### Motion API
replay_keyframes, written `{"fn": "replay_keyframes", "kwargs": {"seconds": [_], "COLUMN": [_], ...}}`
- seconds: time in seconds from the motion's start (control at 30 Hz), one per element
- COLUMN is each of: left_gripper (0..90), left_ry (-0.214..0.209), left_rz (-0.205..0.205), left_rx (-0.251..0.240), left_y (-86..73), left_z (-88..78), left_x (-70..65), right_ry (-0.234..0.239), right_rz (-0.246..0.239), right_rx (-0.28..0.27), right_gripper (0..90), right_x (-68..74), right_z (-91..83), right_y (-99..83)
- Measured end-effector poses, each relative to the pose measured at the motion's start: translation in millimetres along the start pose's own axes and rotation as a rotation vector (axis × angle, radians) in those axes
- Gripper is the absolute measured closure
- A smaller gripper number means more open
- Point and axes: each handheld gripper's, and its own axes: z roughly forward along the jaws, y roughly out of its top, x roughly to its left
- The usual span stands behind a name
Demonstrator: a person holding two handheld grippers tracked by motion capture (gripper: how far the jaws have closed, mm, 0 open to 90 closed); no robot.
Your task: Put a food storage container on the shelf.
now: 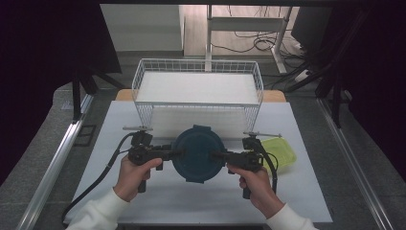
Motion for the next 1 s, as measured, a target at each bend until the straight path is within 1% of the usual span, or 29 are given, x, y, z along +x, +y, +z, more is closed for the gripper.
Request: {"fn": "replay_keyframes", "kwargs": {"seconds": [0.17, 0.33, 0.5, 0.57, 0.77, 0.9, 1.0], "left_gripper": [42.0, 42.2, 42.3, 42.3, 42.3, 42.4, 42.4], "left_ry": [0.001, -0.006, -0.009, -0.012, -0.009, -0.012, -0.01], "left_rz": [0.0, -0.007, 0.004, 0.009, 0.035, 0.037, 0.038], "left_rx": [-0.012, -0.02, -0.034, -0.041, -0.058, -0.065, -0.069], "left_y": [8.5, 15.4, 26.2, 31.6, 48.0, 55.4, 60.5], "left_z": [-1.7, -2.7, -6.4, -8.2, -13.4, -15.0, -15.6], "left_x": [-1.4, -1.8, -6.5, -9.3, -17.8, -19.9, -21.0], "right_ry": [0.0, -0.002, -0.003, -0.008, -0.005, -0.008, -0.009], "right_rz": [-0.008, -0.015, -0.022, -0.034, -0.053, -0.072, -0.076], "right_rx": [0.007, 0.002, -0.006, -0.015, -0.041, -0.049, -0.052], "right_gripper": [35.3, 35.3, 35.3, 35.3, 35.3, 35.3, 35.3], "right_x": [3.5, 5.8, 11.2, 15.1, 24.3, 28.5, 30.1], "right_z": [-2.1, -3.4, -7.4, -10.3, -18.4, -21.9, -22.9], "right_y": [11.7, 20.6, 30.5, 35.4, 50.4, 58.7, 64.3]}}
